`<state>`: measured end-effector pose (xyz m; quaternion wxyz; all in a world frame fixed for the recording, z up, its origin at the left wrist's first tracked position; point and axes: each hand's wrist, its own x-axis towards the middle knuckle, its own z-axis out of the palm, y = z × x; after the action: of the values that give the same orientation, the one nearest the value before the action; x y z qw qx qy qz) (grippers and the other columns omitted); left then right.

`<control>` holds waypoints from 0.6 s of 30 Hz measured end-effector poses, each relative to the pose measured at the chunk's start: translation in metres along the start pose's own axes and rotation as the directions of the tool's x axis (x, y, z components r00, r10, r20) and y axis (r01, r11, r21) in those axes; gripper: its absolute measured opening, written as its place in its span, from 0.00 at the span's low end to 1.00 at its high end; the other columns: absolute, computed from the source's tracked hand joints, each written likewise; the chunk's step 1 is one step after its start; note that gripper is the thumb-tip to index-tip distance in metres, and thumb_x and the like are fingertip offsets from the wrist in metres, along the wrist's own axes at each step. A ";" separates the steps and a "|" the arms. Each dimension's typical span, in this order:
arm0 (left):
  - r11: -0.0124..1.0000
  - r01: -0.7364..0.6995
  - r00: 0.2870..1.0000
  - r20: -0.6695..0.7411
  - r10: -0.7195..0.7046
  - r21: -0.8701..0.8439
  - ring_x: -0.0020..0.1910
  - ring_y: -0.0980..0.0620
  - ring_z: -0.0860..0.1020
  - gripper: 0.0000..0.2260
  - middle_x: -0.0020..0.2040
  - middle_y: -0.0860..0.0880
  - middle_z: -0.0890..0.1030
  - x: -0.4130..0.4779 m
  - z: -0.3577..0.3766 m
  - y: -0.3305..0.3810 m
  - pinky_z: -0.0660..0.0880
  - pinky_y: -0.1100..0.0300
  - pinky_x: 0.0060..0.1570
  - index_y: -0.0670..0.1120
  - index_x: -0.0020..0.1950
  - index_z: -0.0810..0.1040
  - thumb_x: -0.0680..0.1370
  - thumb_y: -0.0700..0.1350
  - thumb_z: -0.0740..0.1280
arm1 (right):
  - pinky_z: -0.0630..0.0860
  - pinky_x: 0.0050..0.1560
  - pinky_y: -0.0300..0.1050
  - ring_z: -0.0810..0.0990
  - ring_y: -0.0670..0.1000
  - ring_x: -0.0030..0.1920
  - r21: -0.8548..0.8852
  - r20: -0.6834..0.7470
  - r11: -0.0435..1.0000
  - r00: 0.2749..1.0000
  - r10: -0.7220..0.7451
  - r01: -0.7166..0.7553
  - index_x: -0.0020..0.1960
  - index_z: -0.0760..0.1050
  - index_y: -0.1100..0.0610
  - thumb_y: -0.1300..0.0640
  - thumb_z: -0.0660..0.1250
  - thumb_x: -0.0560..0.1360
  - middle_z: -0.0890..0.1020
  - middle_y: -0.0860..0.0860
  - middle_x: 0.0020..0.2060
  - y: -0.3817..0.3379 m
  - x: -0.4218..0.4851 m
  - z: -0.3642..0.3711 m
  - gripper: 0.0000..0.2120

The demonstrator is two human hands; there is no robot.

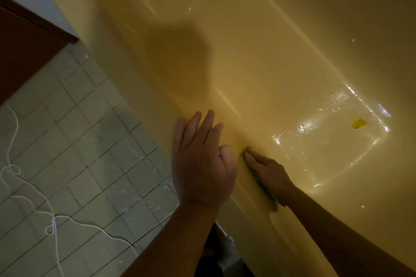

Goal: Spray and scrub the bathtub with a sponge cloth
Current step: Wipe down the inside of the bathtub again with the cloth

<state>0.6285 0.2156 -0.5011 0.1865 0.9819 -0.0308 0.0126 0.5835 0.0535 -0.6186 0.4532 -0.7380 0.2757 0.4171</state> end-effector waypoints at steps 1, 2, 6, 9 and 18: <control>1.000 -0.002 1.000 0.000 0.002 0.005 0.71 0.40 0.76 0.20 0.68 0.42 0.81 0.001 0.000 -0.001 0.60 0.42 0.78 0.41 0.57 0.86 0.74 0.42 0.57 | 0.68 0.71 0.47 0.73 0.49 0.72 0.026 0.015 0.991 0.991 -0.135 0.135 0.73 0.69 0.32 0.31 0.59 0.79 0.74 0.44 0.73 -0.020 -0.012 0.000 0.24; 1.000 -0.005 1.000 0.001 0.005 0.010 0.71 0.40 0.76 0.19 0.69 0.42 0.81 0.003 0.000 -0.002 0.59 0.42 0.79 0.41 0.55 0.86 0.74 0.42 0.57 | 0.66 0.71 0.42 0.71 0.42 0.72 0.061 0.029 0.957 0.958 -0.285 0.283 0.73 0.70 0.32 0.34 0.61 0.79 0.72 0.39 0.73 -0.038 -0.027 -0.002 0.22; 0.999 -0.001 1.000 -0.014 0.001 0.032 0.73 0.39 0.73 0.14 0.70 0.42 0.80 0.008 0.001 -0.009 0.56 0.42 0.80 0.44 0.40 0.82 0.76 0.43 0.57 | 0.63 0.73 0.32 0.68 0.33 0.73 0.197 0.039 0.858 0.871 -0.490 0.474 0.73 0.73 0.38 0.44 0.67 0.79 0.73 0.33 0.72 -0.047 -0.060 -0.007 0.22; 1.000 0.009 0.998 -0.055 -0.008 0.017 0.74 0.38 0.73 0.14 0.70 0.41 0.80 0.015 0.000 -0.013 0.57 0.40 0.80 0.44 0.35 0.79 0.76 0.42 0.57 | 0.66 0.75 0.45 0.71 0.42 0.73 0.147 0.044 0.965 0.973 -0.226 0.217 0.71 0.71 0.30 0.34 0.66 0.77 0.73 0.40 0.74 -0.007 -0.026 -0.008 0.23; 1.000 0.022 0.998 -0.065 -0.021 0.016 0.76 0.39 0.71 0.14 0.70 0.42 0.80 0.036 -0.003 -0.028 0.55 0.41 0.81 0.43 0.37 0.82 0.75 0.43 0.57 | 0.73 0.70 0.54 0.77 0.52 0.67 0.026 0.016 1.000 1.000 -0.011 0.011 0.75 0.70 0.38 0.18 0.58 0.65 0.77 0.48 0.71 -0.031 0.002 0.004 0.44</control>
<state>0.6658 0.2408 -0.5074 0.1794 0.9827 -0.0142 0.0427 0.6075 0.0703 -0.6071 0.4673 -0.7302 0.2734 0.4167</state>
